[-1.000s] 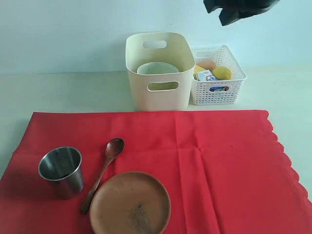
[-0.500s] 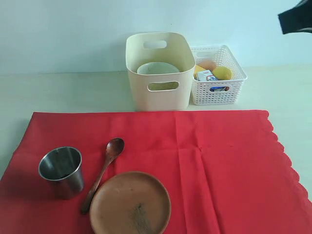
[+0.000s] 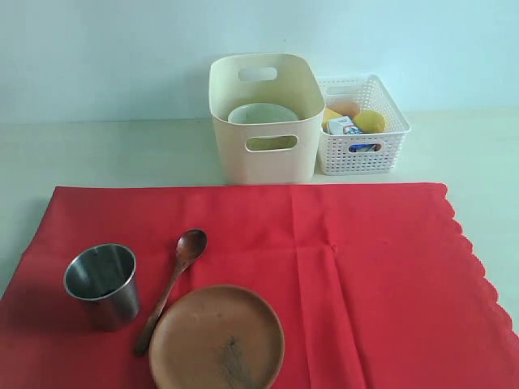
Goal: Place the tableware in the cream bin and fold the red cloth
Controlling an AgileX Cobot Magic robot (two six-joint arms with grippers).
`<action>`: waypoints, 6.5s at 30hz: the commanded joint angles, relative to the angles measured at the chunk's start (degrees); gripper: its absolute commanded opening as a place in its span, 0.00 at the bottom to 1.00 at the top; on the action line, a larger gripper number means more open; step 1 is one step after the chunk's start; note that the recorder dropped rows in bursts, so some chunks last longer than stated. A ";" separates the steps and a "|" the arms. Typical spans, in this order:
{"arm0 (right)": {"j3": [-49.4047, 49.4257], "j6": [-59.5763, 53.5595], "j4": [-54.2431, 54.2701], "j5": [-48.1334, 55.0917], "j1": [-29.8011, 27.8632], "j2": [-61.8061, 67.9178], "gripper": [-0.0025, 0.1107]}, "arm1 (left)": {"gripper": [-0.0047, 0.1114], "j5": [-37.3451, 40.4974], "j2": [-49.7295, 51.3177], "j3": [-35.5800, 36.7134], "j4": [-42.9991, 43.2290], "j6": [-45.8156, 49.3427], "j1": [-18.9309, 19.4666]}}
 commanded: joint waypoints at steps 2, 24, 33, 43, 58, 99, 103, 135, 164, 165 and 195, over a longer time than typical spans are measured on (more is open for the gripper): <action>4.60 0.34 -0.61 -3.13 0.00 -4.71 0.02 | 0.04 -0.64 -0.37 0.13 -0.36 -0.24 0.05; 17.81 3.65 -2.27 -6.61 0.00 -27.80 0.02 | 0.04 -0.64 -0.37 0.13 -0.36 -0.24 0.05; 25.17 2.07 -3.47 -13.48 0.00 -28.95 0.02 | 0.04 -0.64 -0.37 0.13 -0.36 -0.23 -0.05; 27.83 2.18 -3.17 -15.43 0.00 -28.95 0.02 | 0.04 -0.64 -0.37 0.13 -0.36 -0.23 -3.97; 27.83 4.01 -3.19 -15.68 0.00 -28.95 0.02 | 0.04 0.83 5.23 -5.72 -0.36 -0.23 -7.40; 27.83 3.98 -3.19 -16.11 0.00 -28.95 0.02 | 0.04 0.38 27.98 -21.46 -0.36 -0.23 -7.40; 27.83 3.98 -3.19 -16.11 0.00 -28.95 0.02 | 0.04 -3.59 27.98 -21.46 0.71 -0.23 -7.40; 27.83 3.54 4.17 -17.34 0.00 -28.95 0.02 | 0.63 24.26 50.45 -28.33 -42.91 51.29 -7.40; 27.83 3.54 4.28 -17.30 0.00 -28.95 0.02 | 0.58 16.36 75.96 -41.08 -18.20 37.14 -24.72; 27.83 3.54 4.28 -17.30 0.00 -28.95 0.02 | 0.58 16.27 76.35 -41.31 -18.20 37.25 -24.72; 27.83 3.54 4.28 -17.10 0.00 -28.95 0.02 | 0.58 12.22 89.24 -44.02 -18.29 46.53 -24.72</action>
